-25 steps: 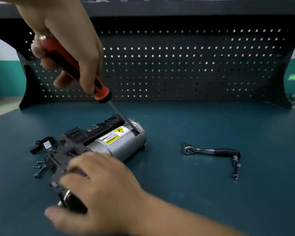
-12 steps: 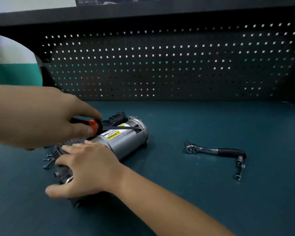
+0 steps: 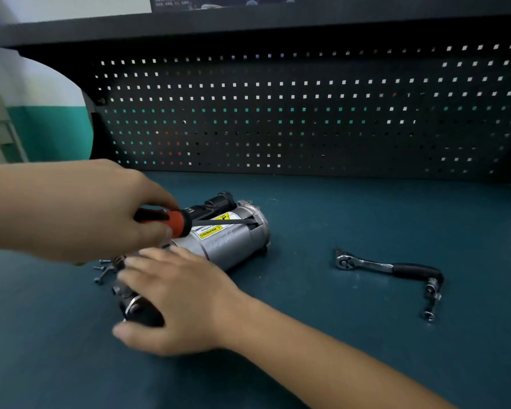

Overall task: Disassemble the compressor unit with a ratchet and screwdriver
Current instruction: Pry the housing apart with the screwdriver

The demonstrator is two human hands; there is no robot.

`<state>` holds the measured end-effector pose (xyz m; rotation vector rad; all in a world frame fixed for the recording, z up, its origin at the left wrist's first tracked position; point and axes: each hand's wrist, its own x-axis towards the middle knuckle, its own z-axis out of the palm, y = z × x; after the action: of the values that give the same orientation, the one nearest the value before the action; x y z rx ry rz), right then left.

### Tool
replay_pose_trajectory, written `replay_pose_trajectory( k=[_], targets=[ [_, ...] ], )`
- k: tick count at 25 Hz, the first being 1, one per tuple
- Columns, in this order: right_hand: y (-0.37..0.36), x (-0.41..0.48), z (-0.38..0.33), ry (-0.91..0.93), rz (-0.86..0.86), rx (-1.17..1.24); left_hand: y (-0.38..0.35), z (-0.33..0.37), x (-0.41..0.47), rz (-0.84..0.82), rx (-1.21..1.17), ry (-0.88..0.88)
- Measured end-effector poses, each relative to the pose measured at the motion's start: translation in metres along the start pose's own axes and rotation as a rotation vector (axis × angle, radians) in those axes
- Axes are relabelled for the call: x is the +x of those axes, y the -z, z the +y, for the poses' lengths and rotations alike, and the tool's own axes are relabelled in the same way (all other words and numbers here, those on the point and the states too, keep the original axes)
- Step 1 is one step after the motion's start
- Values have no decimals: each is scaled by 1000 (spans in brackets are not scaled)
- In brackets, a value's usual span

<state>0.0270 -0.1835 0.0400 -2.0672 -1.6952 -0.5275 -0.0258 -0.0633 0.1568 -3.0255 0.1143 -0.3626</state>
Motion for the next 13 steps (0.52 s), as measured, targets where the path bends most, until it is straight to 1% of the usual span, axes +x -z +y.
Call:
replay_pose_trajectory(
  k=[1, 2, 3, 4, 5, 6, 7, 8, 9, 10, 11, 12, 13],
  targets=[
    [5, -15, 2, 90, 166, 11, -3, -2, 1, -6, 75, 14],
    [12, -25, 11, 129, 379, 13, -7, -2, 0, -5, 134, 28],
    [23, -26, 23, 95, 567, 44, -11, -2, -4, 10, 165, 30],
    [38, -18, 39, -16, 684, 119, -17, 0, -10, 16, 167, 27],
    [52, -3, 57, -198, 711, 228, -25, -1, -15, 35, 142, 20],
    [66, 14, 76, -401, 590, 319, -31, -2, -20, 41, 134, 11],
    [74, 30, 95, -568, 361, 336, -36, -4, -23, 59, 126, 8],
    [74, 44, 115, -658, 111, 294, -37, -7, -24, 68, 105, 10],
    [69, 56, 133, -691, -109, 249, -37, -11, -23, 81, 87, -8],
    [60, 67, 146, -686, -284, 200, -36, -13, -23, 102, 72, -31],
    [50, 73, 153, -667, -420, 164, -39, -17, -23, 140, 29, -81],
    [36, 79, 162, -650, -512, 140, -40, -20, -23, 193, 16, -127],
    [26, 83, 166, -659, -565, 107, -42, -23, -23, 210, 12, -143]
  ],
)
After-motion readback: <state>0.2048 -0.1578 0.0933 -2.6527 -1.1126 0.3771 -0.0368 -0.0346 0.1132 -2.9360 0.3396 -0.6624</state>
